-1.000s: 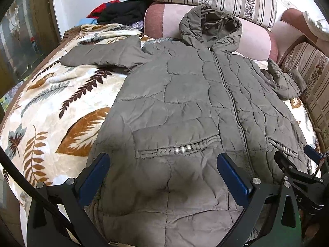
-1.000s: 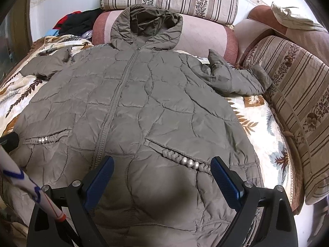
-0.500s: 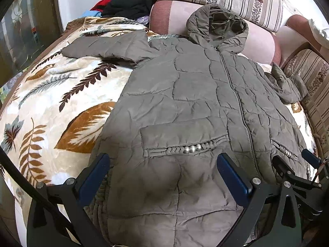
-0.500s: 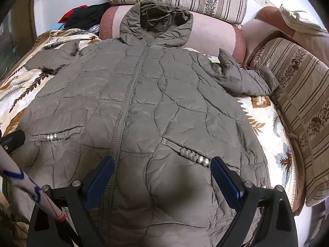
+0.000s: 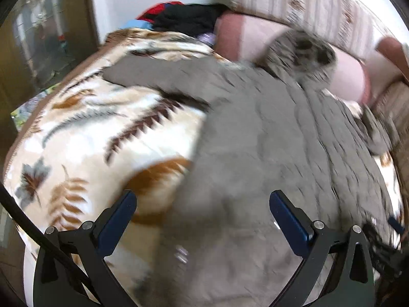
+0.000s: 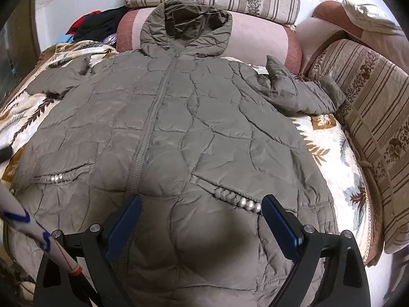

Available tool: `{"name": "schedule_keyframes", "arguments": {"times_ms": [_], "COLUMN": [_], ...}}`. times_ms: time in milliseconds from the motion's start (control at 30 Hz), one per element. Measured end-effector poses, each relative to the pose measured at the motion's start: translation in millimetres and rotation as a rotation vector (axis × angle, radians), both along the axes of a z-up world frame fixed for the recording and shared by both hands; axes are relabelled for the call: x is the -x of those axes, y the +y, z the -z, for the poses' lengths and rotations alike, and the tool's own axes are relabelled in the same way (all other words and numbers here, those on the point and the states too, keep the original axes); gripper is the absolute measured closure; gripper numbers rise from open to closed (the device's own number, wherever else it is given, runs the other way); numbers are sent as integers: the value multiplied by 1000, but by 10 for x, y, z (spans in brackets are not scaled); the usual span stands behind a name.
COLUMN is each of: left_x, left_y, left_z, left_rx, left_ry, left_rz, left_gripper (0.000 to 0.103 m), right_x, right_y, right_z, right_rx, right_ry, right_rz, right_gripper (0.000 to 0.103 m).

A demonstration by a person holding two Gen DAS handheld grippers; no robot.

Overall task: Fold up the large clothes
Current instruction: 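Grasp the coat sleeve with the left tool and fold it across the body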

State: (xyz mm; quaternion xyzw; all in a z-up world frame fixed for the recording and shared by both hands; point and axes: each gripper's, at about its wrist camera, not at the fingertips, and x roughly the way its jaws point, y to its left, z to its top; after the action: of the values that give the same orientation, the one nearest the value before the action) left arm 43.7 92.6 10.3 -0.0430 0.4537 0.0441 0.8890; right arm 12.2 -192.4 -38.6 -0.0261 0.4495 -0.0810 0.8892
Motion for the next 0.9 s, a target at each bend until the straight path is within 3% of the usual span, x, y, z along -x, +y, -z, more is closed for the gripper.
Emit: {"name": "schedule_keyframes", "arguments": {"times_ms": [233, 433, 567, 633, 800, 900], "left_x": [-673, -1523, -2076, -2340, -2784, -2964], "left_y": [892, 1678, 2213, 2498, 2967, 3024], "left_z": [-339, -350, -136, 74, 636, 816], "left_rx": [7, 105, 213, 290, 499, 549], "left_ry": [-78, -98, -44, -14, 17, 20], "left_rz": [-133, -180, -258, -307, -409, -415], "left_gripper": [0, 0, 4, 18, 21, 21], "right_x": [-100, -244, -374, -436, -568, -636], "right_y": [-146, -204, -261, -293, -364, -362], "right_z": [35, 65, 115, 159, 269, 297], "right_rx": [-23, -11, 13, 22, 43, 60], "right_ry": [-13, -19, -1, 19, 58, 61], "right_rz": [10, 15, 38, 54, 88, 97], "right_gripper": [6, 6, 6, 6, 6, 6]}}
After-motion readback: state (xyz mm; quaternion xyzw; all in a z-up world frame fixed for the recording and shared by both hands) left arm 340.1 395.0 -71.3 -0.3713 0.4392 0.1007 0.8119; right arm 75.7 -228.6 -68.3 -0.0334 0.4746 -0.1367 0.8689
